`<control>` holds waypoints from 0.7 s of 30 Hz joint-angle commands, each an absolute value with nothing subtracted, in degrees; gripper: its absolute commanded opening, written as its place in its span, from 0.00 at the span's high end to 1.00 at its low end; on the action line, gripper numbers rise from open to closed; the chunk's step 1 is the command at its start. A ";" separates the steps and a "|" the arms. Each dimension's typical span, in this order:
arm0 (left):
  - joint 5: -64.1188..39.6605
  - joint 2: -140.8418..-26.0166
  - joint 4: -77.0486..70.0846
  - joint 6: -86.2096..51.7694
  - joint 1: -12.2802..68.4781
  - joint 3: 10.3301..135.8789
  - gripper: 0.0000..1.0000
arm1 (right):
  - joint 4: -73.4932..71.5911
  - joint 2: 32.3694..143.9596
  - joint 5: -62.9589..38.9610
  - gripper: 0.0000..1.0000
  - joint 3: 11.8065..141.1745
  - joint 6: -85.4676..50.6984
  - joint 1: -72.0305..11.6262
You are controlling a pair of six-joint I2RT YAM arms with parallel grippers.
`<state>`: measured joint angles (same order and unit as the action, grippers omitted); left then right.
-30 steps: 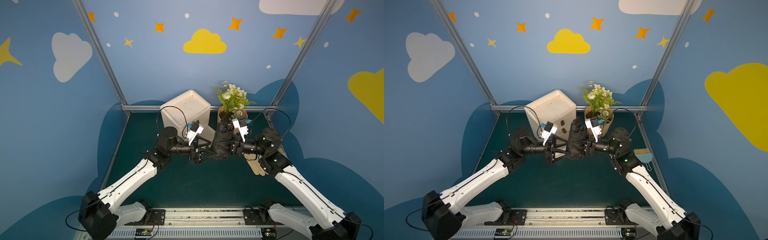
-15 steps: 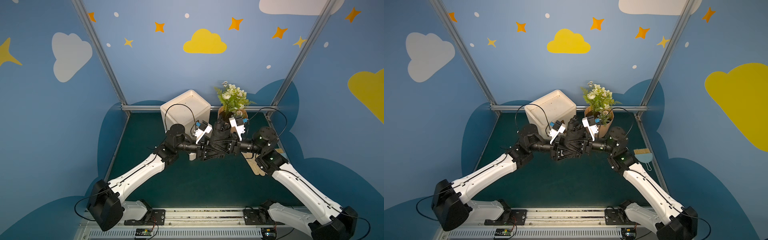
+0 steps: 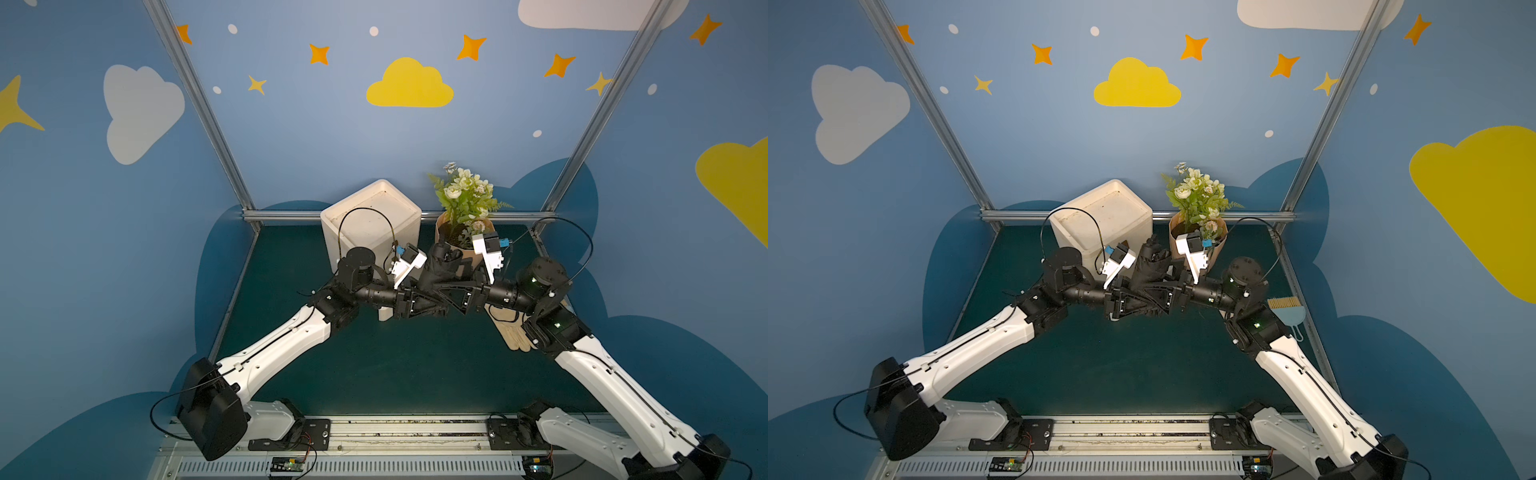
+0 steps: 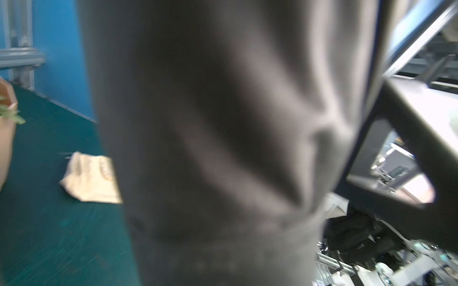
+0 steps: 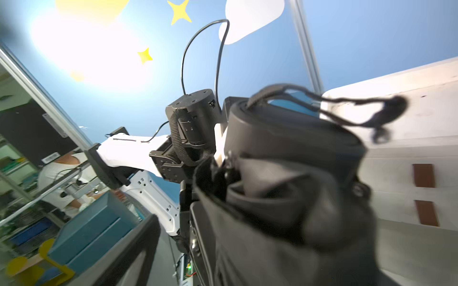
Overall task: Place the umbrella in the drawer by color
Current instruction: Pick up the umbrella from the center of the board, then place the umbrella in the drawer.
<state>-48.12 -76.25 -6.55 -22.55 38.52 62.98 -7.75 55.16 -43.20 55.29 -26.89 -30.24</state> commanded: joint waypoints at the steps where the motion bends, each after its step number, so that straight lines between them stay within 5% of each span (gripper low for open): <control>1: -40.32 -74.06 7.68 -14.75 36.27 68.42 0.71 | 0.64 51.24 -39.89 0.02 54.86 -23.02 -27.32; 11: -6.58 -86.40 47.84 7.18 34.97 88.66 0.75 | 24.89 45.64 -12.91 0.02 51.21 -19.15 -20.95; 21: 7.14 -106.26 59.63 11.96 35.84 104.96 0.75 | 26.41 44.58 -11.89 0.02 47.74 -20.07 -18.00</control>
